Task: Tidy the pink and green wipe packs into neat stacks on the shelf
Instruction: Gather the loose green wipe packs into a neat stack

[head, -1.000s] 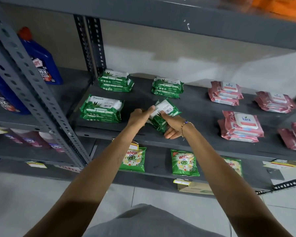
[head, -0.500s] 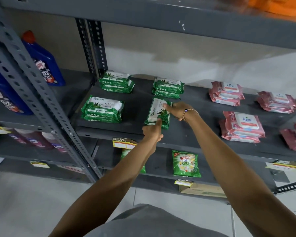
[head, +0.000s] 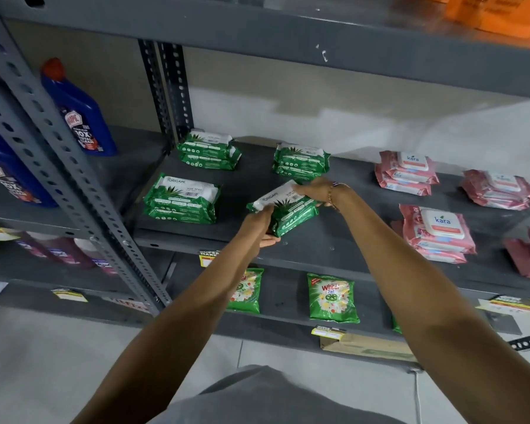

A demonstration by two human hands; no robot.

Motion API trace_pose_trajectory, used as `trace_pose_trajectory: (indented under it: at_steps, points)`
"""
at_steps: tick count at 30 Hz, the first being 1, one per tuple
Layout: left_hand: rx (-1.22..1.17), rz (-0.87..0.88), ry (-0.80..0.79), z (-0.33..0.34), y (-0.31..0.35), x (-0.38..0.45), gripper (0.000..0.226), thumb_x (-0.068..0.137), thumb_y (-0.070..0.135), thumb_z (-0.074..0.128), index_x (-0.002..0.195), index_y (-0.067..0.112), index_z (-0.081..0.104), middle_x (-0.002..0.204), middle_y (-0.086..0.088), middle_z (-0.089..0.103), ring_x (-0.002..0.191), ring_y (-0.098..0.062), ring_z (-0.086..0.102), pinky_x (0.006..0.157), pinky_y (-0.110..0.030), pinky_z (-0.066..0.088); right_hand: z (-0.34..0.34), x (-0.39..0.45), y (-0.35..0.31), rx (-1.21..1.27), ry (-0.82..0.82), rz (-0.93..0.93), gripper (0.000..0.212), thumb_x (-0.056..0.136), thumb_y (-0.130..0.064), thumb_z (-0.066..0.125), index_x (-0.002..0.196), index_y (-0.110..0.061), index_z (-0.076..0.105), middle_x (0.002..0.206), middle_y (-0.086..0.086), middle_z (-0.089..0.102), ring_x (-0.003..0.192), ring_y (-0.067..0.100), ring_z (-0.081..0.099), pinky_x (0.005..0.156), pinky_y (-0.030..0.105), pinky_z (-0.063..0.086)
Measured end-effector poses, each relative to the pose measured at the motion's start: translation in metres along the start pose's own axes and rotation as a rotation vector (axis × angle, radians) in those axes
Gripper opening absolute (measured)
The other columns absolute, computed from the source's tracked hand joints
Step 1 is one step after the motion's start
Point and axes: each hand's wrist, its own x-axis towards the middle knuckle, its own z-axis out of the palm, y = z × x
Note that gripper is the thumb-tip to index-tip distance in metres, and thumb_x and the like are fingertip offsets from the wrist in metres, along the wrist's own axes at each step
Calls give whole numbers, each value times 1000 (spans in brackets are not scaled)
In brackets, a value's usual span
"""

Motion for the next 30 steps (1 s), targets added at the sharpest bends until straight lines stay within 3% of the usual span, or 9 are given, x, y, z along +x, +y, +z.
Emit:
trace_pose_trajectory:
  at_steps: [2,5,7,9,14,16,20,27,30]
  points:
    - [105,63,37,-9,6,6,55,91,45,56,124,1,53,100,-14,63,71,-27,67,79,-36,58,1,-4,17,139,-42,68,70,79,-70,45,128,-20,51,99,0,54,86,18,59,71,29,43]
    - [292,154,60,-16,16,14,55,85,52,60,108,3,60,111,-9,60,94,-28,63,86,-38,56,14,-1,48,364,-54,135,52,69,-75,54,82,-25,56,68,-3,47,61,10,44,65,26,47]
    - [390,174,79,-15,20,18,54,84,54,61,109,6,58,121,-12,56,104,-28,56,92,-35,48,24,1,62,599,30,134,45,67,-62,68,84,-22,59,80,1,56,73,12,53,77,30,54]
    - [419,166,50,-12,22,22,73,82,54,64,131,2,49,135,-12,50,118,-30,52,93,-33,43,33,-4,70,797,103,130,40,70,-45,75,92,-13,62,89,4,62,77,13,59,72,29,55]
    - [321,147,-69,-10,18,32,75,74,52,72,127,4,53,130,-10,57,109,-24,61,82,-38,58,45,-15,88,977,149,187,59,54,-50,83,93,-10,64,98,8,62,97,20,64,77,34,55]
    - [323,151,-86,-12,16,37,95,61,63,74,132,5,51,133,-9,55,112,-23,60,83,-37,58,47,-18,90,1058,139,193,51,60,-43,84,93,-9,65,112,12,68,107,25,64,79,36,56]
    - [383,164,-86,-18,3,80,131,28,84,72,133,9,51,135,-7,56,114,-23,60,88,-41,56,49,-24,84,1066,178,203,44,66,-38,81,93,-7,63,106,11,68,88,21,65,76,33,53]
    - [407,180,-68,-14,17,33,99,72,65,64,143,1,36,149,-15,38,132,-30,44,107,-46,40,49,-23,79,1002,256,201,59,65,-48,78,103,-6,60,108,8,64,95,21,62,79,31,54]
    - [413,175,-73,-14,17,35,101,66,68,63,139,1,41,145,-15,44,126,-30,49,104,-47,43,49,-23,77,985,272,210,67,66,-50,77,109,-2,57,107,7,60,94,20,60,82,32,55]
